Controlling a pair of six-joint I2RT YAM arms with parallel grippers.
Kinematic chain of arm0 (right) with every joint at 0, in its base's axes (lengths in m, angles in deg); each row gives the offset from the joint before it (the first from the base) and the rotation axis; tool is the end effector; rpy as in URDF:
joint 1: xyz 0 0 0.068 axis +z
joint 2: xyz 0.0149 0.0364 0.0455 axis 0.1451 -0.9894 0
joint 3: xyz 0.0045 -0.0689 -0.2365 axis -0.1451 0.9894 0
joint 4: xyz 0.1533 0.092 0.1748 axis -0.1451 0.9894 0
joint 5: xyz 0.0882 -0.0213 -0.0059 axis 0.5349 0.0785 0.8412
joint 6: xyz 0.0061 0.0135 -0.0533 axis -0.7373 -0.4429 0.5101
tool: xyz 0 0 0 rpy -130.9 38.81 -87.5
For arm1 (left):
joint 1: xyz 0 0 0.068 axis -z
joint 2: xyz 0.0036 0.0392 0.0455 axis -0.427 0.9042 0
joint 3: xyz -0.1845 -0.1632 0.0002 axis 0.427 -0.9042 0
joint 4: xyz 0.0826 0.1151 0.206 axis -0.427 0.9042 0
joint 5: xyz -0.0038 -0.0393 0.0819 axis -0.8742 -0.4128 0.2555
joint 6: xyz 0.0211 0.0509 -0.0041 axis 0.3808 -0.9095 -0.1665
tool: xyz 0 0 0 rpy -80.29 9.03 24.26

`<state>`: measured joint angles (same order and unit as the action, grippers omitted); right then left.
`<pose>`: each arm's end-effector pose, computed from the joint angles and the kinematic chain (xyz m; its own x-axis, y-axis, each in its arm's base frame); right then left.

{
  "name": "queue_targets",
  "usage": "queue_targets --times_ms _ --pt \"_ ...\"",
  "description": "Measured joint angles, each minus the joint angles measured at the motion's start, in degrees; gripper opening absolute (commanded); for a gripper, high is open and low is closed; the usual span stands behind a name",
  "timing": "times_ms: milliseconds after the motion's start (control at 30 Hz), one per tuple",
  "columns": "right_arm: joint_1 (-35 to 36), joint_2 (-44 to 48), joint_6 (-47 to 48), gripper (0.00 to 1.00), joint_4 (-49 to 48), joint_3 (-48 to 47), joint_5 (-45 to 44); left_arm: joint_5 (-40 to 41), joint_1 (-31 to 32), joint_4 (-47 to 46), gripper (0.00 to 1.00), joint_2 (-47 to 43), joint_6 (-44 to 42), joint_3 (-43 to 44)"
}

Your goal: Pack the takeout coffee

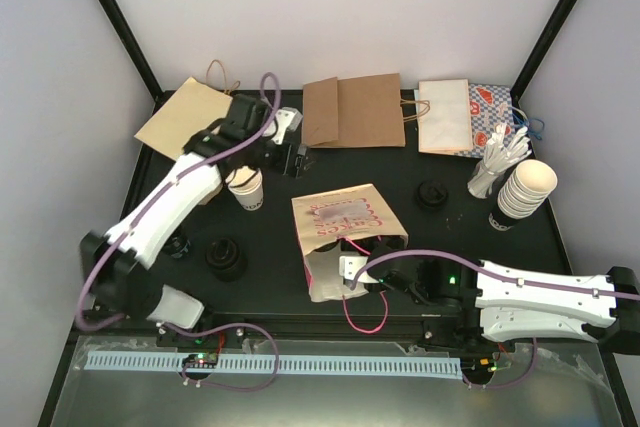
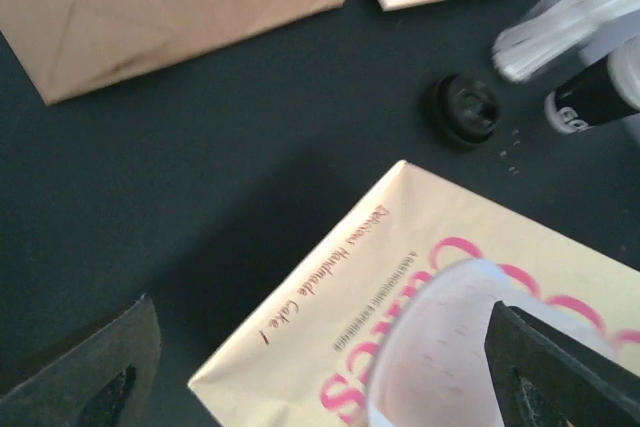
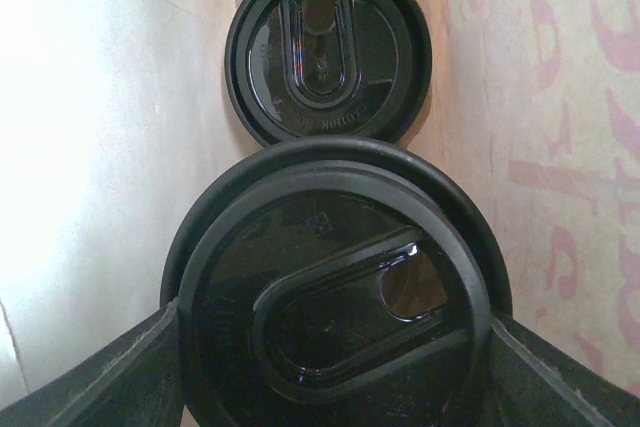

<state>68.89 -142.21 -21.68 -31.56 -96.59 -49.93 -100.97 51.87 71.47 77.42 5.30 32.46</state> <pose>0.0613 0.1837 0.2306 0.2874 -0.8853 -0.3656 -0.7245 0.0487 -0.6875 0.2479 -0.1390 0.3307 -0.7056 0.1509 -0.6924 0.5315 0.7590 -0.3762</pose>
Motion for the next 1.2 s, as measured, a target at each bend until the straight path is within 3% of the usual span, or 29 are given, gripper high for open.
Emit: queue_targets --times_ms 200,467,567,633,667,1200 --pt "0.00 -0.02 0.24 0.52 -1.22 0.24 -0.11 -3.82 -1.97 5.07 0.66 20.52 -0.94 12.00" --pt "0.00 0.15 0.24 0.52 -1.31 0.74 -0.11 -9.68 -2.47 5.79 0.44 32.85 -1.09 18.08" --pt "0.00 0.48 0.33 0.52 -1.25 1.29 -0.13 -11.19 -2.47 5.77 0.29 37.16 -1.07 20.24" --pt "0.00 0.59 0.61 0.52 -1.25 1.42 -0.15 -12.04 -2.45 5.75 0.08 39.91 -1.25 21.62" --pt "0.00 0.59 0.68 0.52 -1.27 1.42 -0.17 -12.39 -2.36 5.95 0.02 41.44 -1.53 22.38" --pt "0.00 0.57 1.14 0.52 -1.25 1.42 -0.37 -15.37 1.73 12.59 0.02 54.38 -6.67 31.98"
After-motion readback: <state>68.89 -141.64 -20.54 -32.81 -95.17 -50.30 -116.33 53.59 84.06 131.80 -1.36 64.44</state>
